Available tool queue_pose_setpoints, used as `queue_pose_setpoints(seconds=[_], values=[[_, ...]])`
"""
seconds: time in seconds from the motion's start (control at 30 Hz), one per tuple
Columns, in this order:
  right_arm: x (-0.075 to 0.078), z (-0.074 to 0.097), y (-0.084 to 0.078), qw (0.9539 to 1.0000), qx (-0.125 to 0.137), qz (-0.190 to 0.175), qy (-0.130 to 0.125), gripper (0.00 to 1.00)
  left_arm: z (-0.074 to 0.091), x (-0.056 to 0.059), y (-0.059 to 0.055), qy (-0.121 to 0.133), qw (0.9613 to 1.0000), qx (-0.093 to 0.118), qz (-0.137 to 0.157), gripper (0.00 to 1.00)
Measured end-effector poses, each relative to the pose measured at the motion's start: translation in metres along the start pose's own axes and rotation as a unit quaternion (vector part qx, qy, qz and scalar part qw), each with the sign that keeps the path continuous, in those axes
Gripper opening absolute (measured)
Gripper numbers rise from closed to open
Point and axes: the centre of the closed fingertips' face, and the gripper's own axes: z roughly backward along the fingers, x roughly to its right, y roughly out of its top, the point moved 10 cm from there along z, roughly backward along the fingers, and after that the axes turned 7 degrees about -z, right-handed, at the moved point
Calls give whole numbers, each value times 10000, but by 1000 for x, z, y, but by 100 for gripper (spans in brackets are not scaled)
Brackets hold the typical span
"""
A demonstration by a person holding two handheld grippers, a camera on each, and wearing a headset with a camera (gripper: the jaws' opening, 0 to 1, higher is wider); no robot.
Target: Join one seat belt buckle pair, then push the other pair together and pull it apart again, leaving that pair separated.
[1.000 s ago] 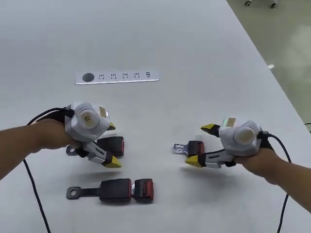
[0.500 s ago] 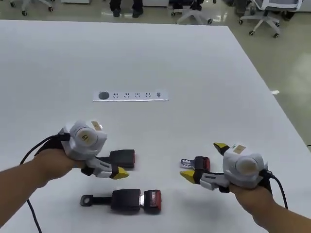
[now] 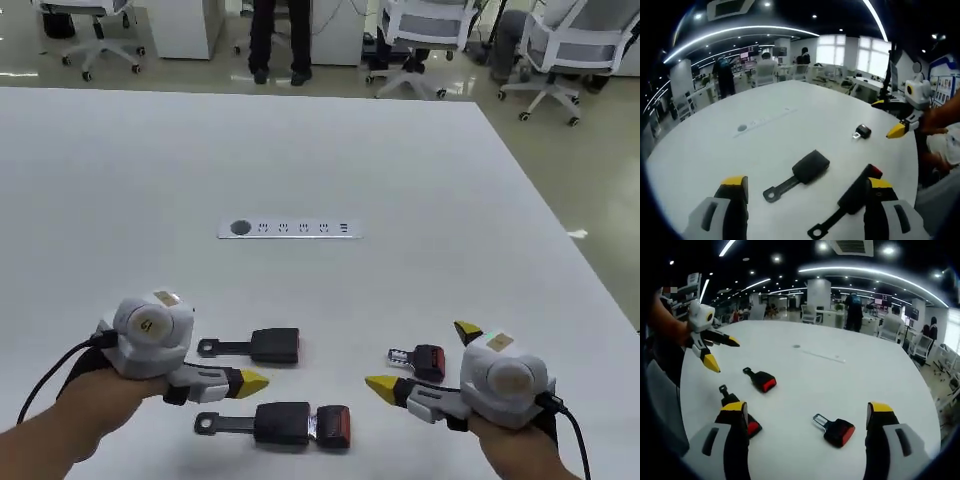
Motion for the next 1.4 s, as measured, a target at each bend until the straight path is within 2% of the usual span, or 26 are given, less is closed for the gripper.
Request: queue_pose_setpoints(seconds=[0.13,0.27,0.4,0.5,0.57,0.73,0.93,1.07,1.4], values=[[-10,7,-2,10000,14,23,25,100,17,6,-5,47,9999,82,37,100],[-20,17,-3,10000,58,-44,35,100,35,5,-12,133,9996,195,121,100],[-27,26,-4,10000,75,12,31,100,53,16,-15,190,9995,233,59,100],[-33,35,-1,9999,116,-12,15,100,64,16,-20,238,9986,473,-10,100],[-32,39,-2,9999,149,-38,-1,100,72,20,-22,272,9988,378,157,100],[-44,55,-5,9998,206,-49,-44,100,87,21,-34,376,9977,496,260,100],[-52,64,-14,9997,220,-78,-47,100,104,25,-49,478,9961,601,446,100],[-63,73,-19,9998,191,-66,-64,100,118,24,-57,550,9948,662,541,100],[-72,83,-23,9997,234,25,-120,100,147,29,-72,640,9927,796,635,100]])
